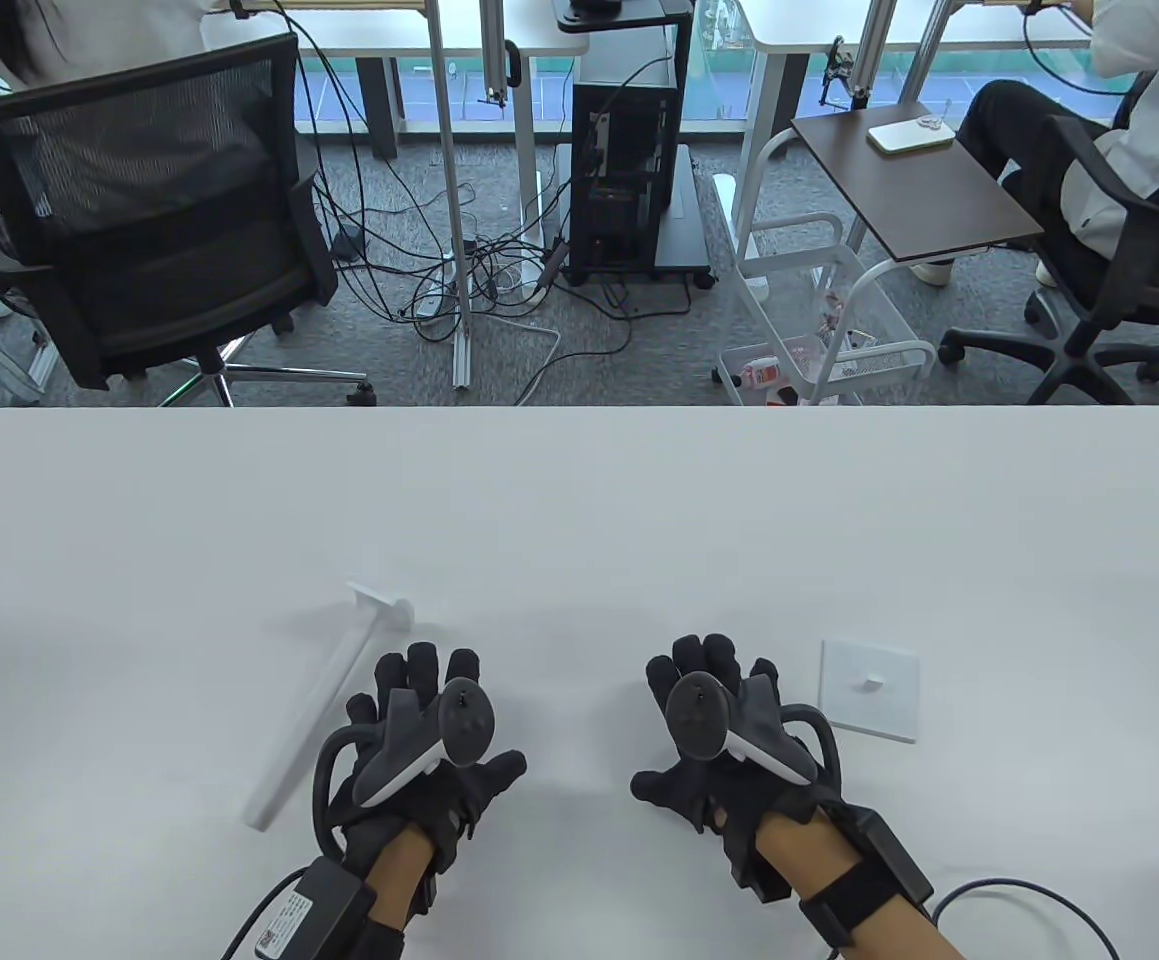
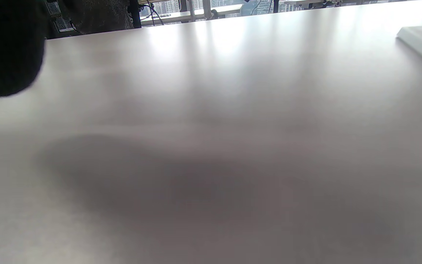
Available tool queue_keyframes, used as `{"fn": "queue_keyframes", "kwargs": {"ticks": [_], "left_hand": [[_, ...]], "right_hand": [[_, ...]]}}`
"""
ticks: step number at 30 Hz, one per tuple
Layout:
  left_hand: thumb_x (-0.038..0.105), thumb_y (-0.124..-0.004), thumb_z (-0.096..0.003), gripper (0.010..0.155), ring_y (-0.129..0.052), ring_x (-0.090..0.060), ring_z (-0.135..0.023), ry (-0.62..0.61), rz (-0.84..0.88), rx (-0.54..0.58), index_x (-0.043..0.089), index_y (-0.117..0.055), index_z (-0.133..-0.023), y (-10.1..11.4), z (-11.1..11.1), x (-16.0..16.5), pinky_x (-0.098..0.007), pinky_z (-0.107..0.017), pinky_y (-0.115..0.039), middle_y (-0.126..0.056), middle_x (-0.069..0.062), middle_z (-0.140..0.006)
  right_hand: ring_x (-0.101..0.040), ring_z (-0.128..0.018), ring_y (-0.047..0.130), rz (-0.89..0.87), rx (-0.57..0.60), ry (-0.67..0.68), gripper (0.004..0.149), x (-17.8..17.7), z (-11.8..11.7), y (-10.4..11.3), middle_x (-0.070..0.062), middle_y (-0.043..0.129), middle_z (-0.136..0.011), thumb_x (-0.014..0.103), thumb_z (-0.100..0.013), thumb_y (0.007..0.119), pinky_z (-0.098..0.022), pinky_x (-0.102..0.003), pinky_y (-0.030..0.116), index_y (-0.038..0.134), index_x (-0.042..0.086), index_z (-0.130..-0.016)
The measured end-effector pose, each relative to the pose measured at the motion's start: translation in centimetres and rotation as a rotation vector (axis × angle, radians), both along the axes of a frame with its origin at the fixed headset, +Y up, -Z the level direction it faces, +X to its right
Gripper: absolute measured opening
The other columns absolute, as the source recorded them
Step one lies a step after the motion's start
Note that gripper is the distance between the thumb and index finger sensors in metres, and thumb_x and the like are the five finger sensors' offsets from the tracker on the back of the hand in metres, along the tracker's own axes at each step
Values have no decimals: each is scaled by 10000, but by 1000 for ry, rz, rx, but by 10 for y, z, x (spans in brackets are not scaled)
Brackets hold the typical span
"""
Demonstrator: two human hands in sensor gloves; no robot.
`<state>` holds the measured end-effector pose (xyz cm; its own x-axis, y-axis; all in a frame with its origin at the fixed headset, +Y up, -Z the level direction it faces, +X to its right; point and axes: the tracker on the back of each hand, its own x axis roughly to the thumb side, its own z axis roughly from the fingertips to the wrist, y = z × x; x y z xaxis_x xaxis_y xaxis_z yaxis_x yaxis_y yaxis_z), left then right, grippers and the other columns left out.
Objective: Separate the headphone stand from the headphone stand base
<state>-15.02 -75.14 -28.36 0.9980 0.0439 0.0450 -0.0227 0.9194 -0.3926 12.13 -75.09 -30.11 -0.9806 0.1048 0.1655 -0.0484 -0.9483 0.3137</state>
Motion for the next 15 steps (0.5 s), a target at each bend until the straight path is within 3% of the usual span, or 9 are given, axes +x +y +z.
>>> {"fn": "queue_keyframes", "kwargs": {"ticks": [15], "left_hand": [[788, -606, -353, 1023, -77, -490, -1088, 8, 7, -5, 298, -36, -1047, 2, -1, 4, -714, -733, -271, 42, -126, -1110]], "right_hand": [[-200, -1010, -169, -11, -55, -23, 1018, 13, -1, -4, 127, -109, -1055, 704, -263, 841, -722, -616, -13, 73, 506, -903]]}}
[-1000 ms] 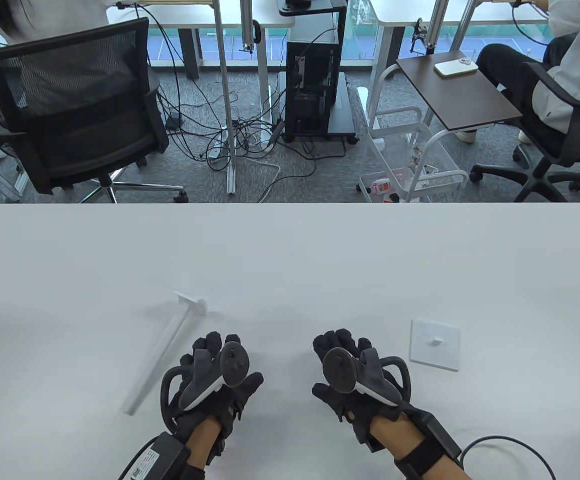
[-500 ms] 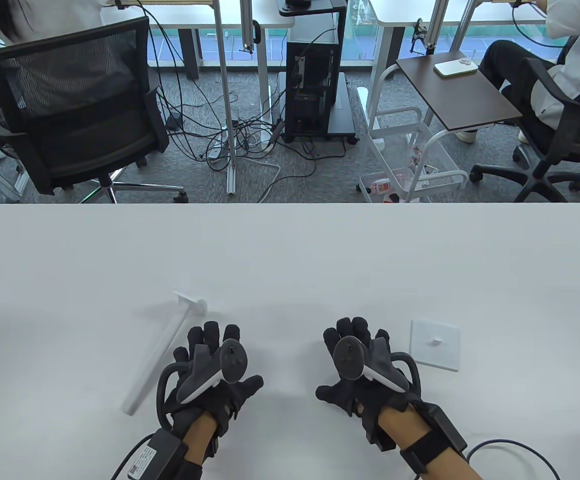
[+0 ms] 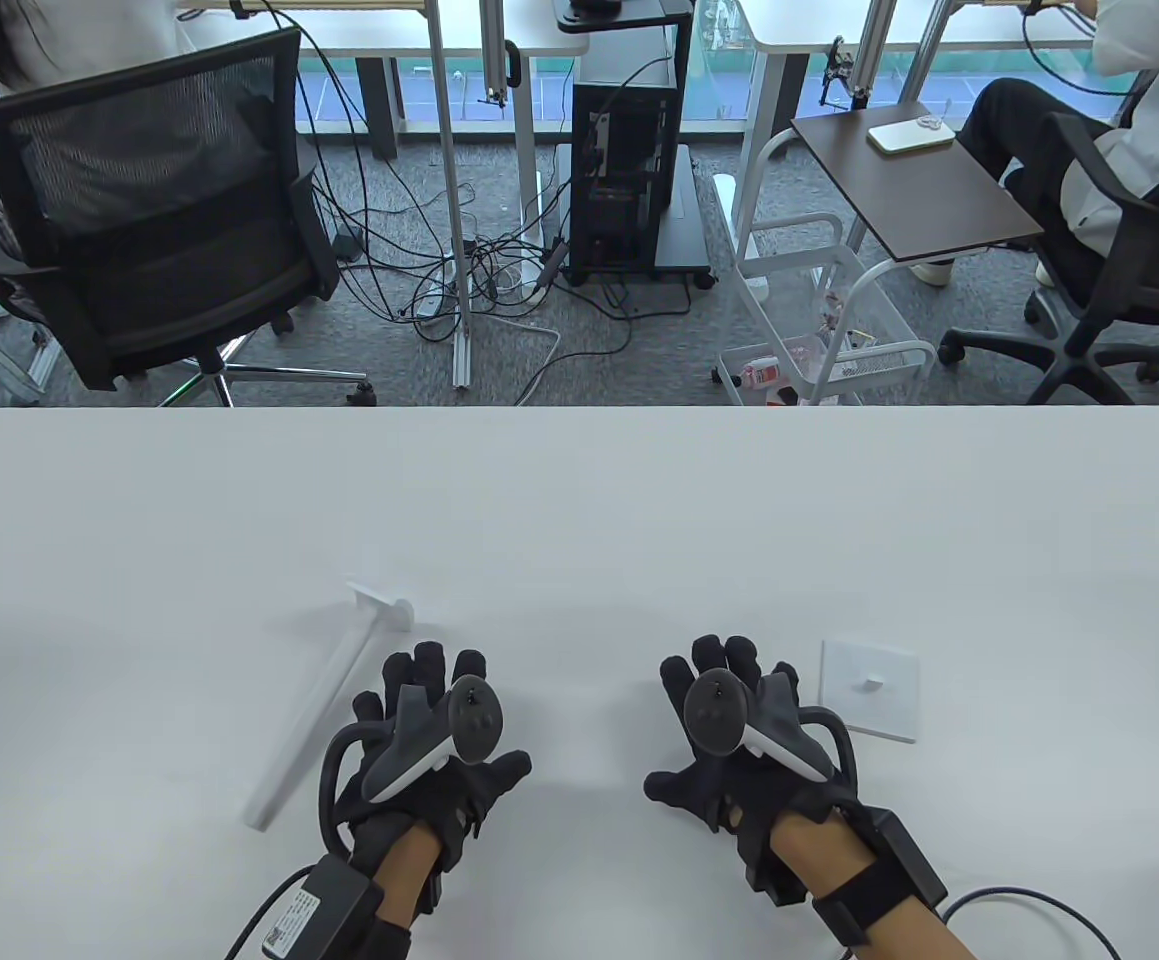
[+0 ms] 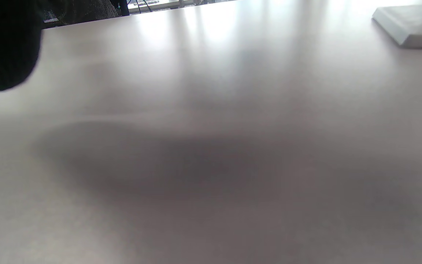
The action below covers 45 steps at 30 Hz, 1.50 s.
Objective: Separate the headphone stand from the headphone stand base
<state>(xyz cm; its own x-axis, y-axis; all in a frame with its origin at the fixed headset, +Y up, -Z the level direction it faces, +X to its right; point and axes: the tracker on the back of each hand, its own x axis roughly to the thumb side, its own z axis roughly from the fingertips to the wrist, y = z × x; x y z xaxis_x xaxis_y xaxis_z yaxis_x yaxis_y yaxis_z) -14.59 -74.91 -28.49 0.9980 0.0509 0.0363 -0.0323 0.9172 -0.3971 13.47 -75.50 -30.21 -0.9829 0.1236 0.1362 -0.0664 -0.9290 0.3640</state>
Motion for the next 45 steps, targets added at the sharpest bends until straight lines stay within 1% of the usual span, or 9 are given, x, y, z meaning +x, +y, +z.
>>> {"fn": "queue_keyframes", "kwargs": {"ticks": [2, 22, 33, 45], "left_hand": [[785, -607, -354, 1020, -110, -491, -1086, 5, 3, 2, 295, -46, -1050, 0, 0, -1, -714, -732, -273, 34, -129, -1112], [776, -606, -357, 1008, -128, -495, -1089, 15, -26, -20, 283, -76, -1059, -6, -1, 2, -712, -731, -286, 9, -139, -1116], [772, -605, -357, 1004, -141, -495, -1090, 26, -21, -17, 279, -83, -1059, -6, 1, 0, -710, -731, -291, -4, -142, -1118], [772, -604, -357, 1004, -143, -496, -1090, 22, -17, -10, 283, -76, -1056, -7, 0, -1, -710, -732, -291, -2, -145, -1118]], "right_hand": [[-202, -1010, -167, -4, 1, -4, 1015, 0, -1, 0, 127, -107, -1056, 702, -264, 841, -722, -616, -14, 76, 507, -903], [-203, -1010, -167, 1, -33, -28, 991, 7, -1, -1, 126, -101, -1057, 692, -274, 829, -719, -612, -19, 89, 506, -906], [-207, -1010, -162, -10, -18, -36, 982, 10, 0, 3, 122, -96, -1060, 690, -276, 824, -719, -612, -17, 96, 504, -909], [-211, -1009, -158, 7, -20, -25, 978, 9, 1, 1, 119, -94, -1059, 689, -278, 822, -718, -614, -13, 100, 502, -911]]}}
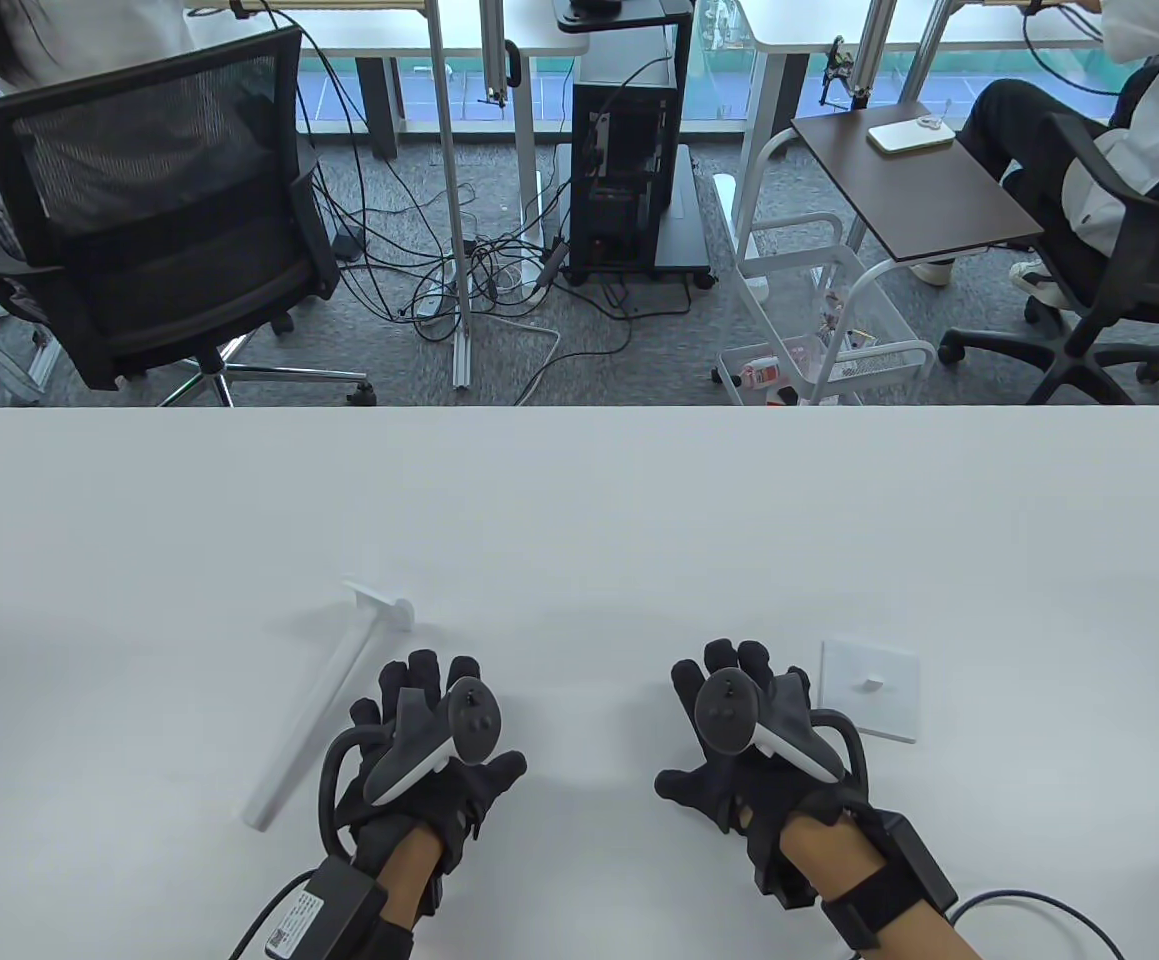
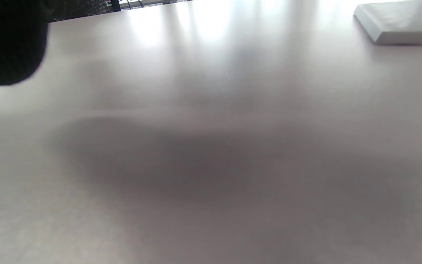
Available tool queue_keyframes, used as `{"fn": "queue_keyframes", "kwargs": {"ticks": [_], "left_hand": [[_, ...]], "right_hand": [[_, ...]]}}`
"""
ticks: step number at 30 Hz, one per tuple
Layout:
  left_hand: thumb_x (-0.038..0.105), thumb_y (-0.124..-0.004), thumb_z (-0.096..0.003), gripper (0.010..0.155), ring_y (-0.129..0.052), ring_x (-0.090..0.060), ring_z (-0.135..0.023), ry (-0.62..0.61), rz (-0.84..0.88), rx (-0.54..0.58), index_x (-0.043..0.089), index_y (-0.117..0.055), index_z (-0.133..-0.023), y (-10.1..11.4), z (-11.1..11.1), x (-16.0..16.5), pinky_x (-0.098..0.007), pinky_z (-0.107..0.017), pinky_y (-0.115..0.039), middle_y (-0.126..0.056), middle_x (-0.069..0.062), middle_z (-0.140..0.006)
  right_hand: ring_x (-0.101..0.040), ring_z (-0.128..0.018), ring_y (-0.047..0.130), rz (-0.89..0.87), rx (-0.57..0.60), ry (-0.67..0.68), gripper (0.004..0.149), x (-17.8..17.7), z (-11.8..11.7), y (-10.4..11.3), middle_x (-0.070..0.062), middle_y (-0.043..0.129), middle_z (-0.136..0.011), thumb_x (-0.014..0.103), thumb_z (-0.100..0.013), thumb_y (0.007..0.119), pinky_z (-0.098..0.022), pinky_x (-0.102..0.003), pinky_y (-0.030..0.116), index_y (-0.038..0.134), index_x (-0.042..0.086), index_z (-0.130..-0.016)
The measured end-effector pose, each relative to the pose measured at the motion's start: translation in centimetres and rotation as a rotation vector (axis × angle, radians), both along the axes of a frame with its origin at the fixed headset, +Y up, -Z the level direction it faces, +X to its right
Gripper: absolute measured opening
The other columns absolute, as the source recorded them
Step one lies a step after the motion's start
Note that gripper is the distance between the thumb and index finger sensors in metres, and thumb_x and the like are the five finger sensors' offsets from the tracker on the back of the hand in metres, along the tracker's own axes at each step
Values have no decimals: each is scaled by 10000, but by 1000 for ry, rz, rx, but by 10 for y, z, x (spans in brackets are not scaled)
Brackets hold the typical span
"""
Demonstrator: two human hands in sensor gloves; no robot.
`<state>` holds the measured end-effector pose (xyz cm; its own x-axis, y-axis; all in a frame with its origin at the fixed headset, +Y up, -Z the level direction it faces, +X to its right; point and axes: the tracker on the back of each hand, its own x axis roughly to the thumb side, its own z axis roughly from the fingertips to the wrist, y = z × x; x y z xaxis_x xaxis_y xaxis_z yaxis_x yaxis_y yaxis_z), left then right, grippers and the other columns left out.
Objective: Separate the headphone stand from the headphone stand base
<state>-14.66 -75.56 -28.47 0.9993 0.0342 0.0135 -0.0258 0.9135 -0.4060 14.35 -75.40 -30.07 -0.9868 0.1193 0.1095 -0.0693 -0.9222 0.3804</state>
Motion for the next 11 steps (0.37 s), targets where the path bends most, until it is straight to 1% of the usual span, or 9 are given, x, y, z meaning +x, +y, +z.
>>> {"fn": "queue_keyframes", "kwargs": {"ticks": [11], "left_hand": [[771, -606, -357, 1001, -150, -496, -1091, -1, 3, -4, 283, -88, -1060, 0, 0, 0, -709, -732, -295, -12, -144, -1120]], "right_hand": [[-212, -1012, -150, 7, -10, 12, 975, -2, 1, -2, 115, -90, -1060, 689, -278, 821, -719, -614, -8, 106, 501, -913]]}}
